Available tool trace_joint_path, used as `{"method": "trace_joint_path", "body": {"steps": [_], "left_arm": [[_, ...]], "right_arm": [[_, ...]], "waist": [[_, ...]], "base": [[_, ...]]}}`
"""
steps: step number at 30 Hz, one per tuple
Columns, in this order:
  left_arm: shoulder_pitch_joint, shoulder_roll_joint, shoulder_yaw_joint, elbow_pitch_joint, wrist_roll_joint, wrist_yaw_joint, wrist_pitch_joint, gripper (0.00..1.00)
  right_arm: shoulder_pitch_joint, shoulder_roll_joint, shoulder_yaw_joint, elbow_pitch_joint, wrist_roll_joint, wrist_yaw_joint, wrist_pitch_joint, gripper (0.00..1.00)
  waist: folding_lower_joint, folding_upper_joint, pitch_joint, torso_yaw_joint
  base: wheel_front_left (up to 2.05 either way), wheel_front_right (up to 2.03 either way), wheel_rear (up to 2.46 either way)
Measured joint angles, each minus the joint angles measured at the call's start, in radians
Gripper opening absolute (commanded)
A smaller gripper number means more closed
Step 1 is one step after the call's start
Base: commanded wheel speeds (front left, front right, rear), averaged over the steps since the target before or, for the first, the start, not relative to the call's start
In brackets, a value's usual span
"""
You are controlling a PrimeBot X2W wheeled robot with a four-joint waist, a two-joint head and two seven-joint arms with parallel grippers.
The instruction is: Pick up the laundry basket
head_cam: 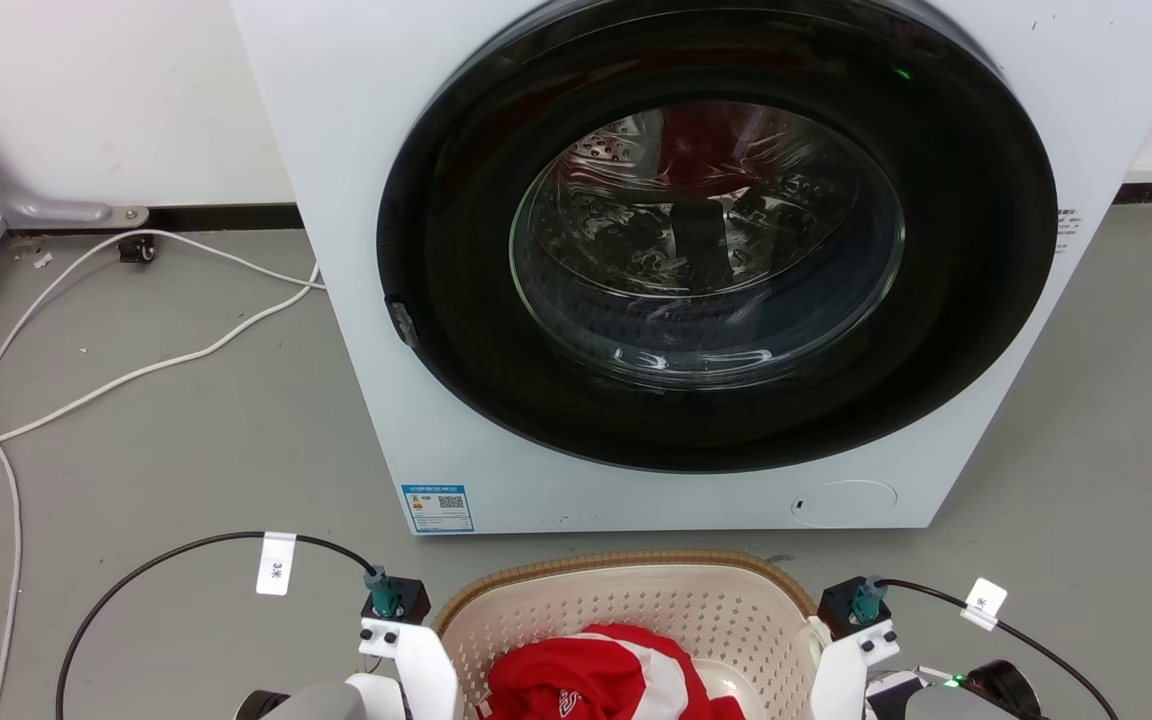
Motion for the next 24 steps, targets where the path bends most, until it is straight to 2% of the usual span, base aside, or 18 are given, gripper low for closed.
{"method": "trace_joint_path", "body": {"steps": [24], "left_arm": [[-0.021,0.009,-0.084,0.004,-0.091,0.0,0.001,0.0]], "right_arm": [[-0.017,-0.005,0.1,0.009,0.102,0.0,-0.005,0.0]], "waist": [[0.0001,0.0,0.005,-0.006]], "base": [[0.0,0.0,0.0]]}}
